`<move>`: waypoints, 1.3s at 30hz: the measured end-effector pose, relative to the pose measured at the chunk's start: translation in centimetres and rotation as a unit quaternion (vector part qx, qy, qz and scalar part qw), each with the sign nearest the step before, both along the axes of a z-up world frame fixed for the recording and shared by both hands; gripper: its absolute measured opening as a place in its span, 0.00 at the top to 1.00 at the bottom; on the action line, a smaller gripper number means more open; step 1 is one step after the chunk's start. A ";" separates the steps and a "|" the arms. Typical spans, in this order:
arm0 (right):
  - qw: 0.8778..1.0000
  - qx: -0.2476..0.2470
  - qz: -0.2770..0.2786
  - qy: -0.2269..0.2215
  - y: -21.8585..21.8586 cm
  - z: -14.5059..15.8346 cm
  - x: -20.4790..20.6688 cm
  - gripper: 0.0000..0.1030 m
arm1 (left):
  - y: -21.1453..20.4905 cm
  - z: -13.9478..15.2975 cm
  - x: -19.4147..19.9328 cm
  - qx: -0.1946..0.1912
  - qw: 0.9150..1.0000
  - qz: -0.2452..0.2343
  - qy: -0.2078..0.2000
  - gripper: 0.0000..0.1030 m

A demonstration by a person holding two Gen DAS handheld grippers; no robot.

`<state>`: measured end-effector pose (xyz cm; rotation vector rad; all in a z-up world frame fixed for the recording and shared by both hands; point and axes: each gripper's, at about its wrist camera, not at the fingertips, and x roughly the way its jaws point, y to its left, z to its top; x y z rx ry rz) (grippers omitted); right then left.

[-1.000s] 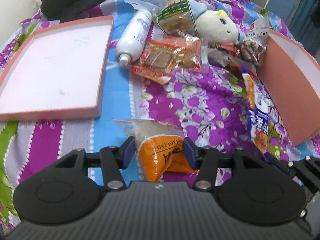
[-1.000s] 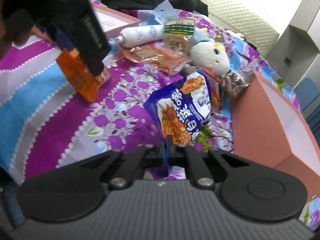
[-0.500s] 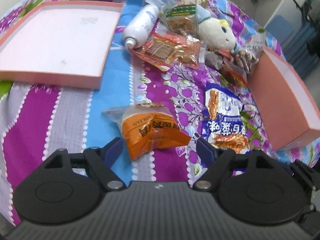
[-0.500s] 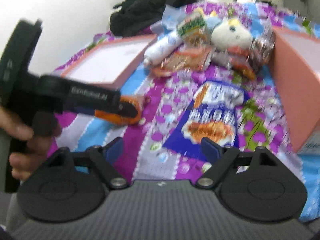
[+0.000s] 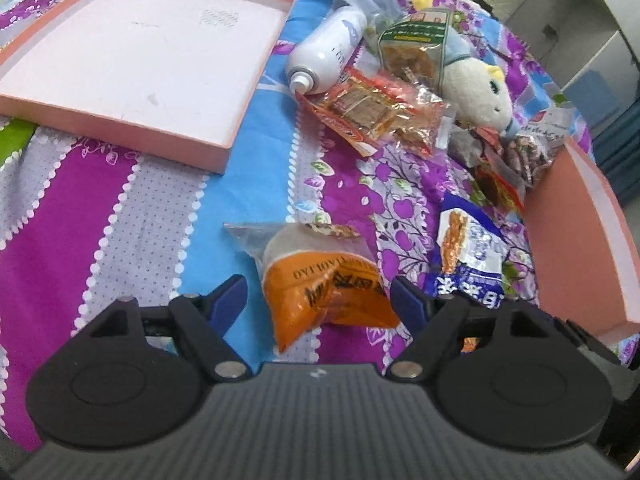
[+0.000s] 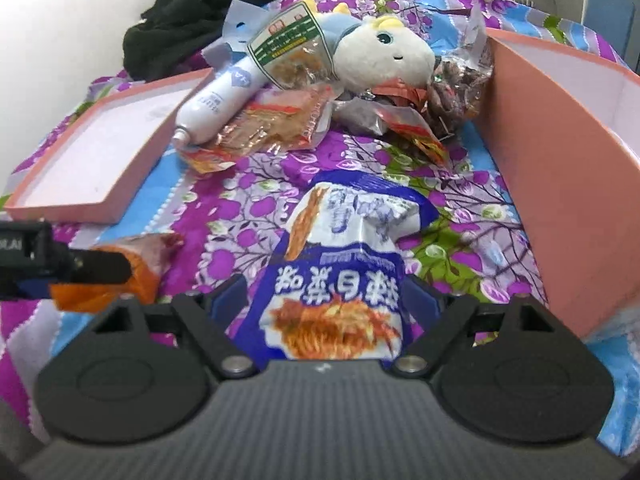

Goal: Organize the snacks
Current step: 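Grasp the orange bread bag with the left tool while the right tool grasps the blue noodle bag, then carry the orange bag with the left tool while the right tool carries the blue bag to the box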

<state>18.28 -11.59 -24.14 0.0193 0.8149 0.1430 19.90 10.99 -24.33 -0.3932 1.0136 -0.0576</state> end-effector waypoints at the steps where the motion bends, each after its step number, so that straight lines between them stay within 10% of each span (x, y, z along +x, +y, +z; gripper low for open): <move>1: 1.000 -0.011 0.003 0.001 0.4 -0.3 0.5 0.17 | -0.2 -0.3 0.3 0.001 1.000 0.000 0.005 0.22; 8: 0.997 -0.070 0.035 0.013 1.9 -2.0 1.7 0.17 | -2.1 -1.3 1.5 0.027 0.999 -0.017 0.009 0.31; 20: 0.996 -0.073 0.048 0.008 1.1 -0.2 1.0 0.57 | -3.5 0.7 0.7 0.056 0.997 -0.044 -0.023 0.41; 39: 0.995 -0.019 0.001 -0.100 -3.5 12.4 -7.8 0.57 | -6.7 13.5 -6.0 0.083 0.984 -0.083 -0.135 0.41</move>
